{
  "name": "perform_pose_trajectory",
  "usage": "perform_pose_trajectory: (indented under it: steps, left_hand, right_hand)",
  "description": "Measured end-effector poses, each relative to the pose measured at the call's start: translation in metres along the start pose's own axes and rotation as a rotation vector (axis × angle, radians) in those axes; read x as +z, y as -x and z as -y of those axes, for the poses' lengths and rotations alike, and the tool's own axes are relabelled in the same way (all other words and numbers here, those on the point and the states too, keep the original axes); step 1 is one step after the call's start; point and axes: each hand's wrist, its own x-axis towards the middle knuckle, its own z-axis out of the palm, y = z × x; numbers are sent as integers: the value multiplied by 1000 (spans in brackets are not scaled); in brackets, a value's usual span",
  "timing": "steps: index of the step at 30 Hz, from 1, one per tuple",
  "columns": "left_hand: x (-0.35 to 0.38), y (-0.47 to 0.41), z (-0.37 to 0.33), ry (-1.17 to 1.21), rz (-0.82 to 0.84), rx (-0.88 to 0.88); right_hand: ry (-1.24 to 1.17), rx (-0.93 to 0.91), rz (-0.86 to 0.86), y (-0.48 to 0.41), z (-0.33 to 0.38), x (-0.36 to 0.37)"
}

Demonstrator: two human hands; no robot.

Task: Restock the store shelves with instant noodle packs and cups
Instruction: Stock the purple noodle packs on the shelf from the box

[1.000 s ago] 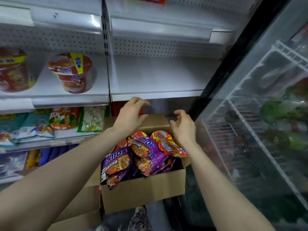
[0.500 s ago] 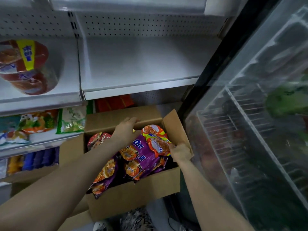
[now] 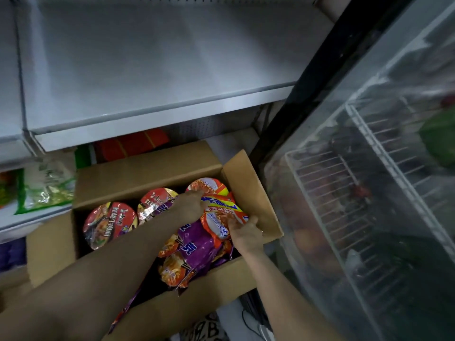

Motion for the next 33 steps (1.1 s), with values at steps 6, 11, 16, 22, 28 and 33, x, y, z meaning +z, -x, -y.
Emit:
perform_pose_trajectory:
  steps: [6, 11, 16, 22, 28, 33]
  left_hand:
    - [7, -16, 5, 26, 16, -12]
    - [-8, 0, 15, 179, -38, -98]
    - [-37, 35, 16, 427, -13, -266]
    - [-69, 88, 31, 848, -165, -280]
    - [-106, 155, 27, 907, -336, -100]
    - [-140, 210, 18, 651, -557, 70]
  right_hand:
    - [-176, -52, 14, -5, 10, -1]
    - [-253, -159, -12, 0, 19, -10]
    - [-361, -306, -12, 18, 39, -23]
    - [-403, -442, 53, 56, 65, -35]
    - [-430, -594, -2, 98, 82, -45]
    - [-409, -759, -95, 142, 102, -55]
